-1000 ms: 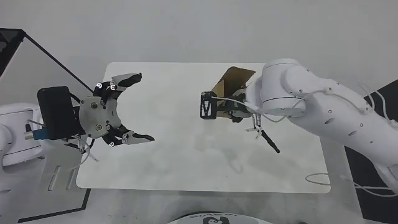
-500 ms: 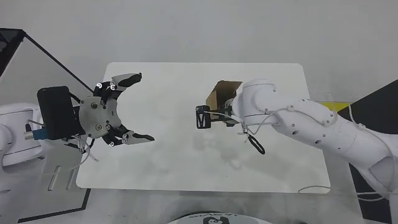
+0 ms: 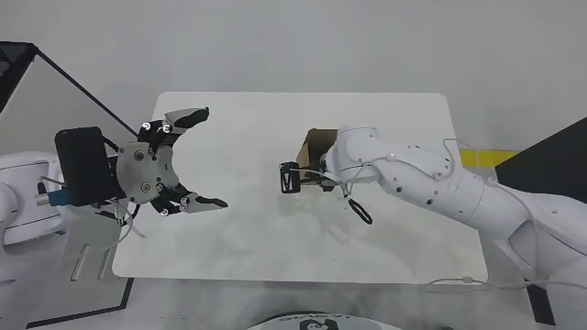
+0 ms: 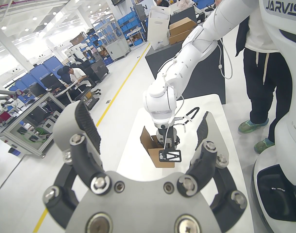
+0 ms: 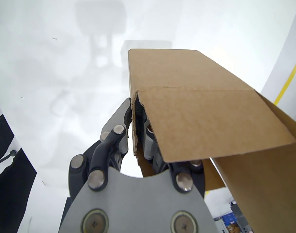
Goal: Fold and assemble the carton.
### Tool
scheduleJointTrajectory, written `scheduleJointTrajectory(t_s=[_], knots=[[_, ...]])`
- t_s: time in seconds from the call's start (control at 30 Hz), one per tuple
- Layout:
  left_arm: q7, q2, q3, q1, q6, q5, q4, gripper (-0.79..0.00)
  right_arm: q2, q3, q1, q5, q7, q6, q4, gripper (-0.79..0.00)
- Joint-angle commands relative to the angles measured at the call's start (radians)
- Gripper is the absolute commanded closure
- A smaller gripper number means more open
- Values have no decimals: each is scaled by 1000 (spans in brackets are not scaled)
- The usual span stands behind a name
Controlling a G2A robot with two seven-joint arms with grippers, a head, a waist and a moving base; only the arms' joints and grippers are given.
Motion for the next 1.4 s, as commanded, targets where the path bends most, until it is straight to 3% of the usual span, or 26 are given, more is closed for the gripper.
scheduleJointTrajectory(t_s=[0.0,0.53,1.37], knots=[[0,0,0,0,0,0,0,-785,1,0,0,-1,0,1,-1,0],[0,0,0,0,0,0,0,-785,-19,-10,-72,-65,-51,32,39,0],[0,0,0,0,0,0,0,-785,-50,22,-137,-182,45,57,38,0]])
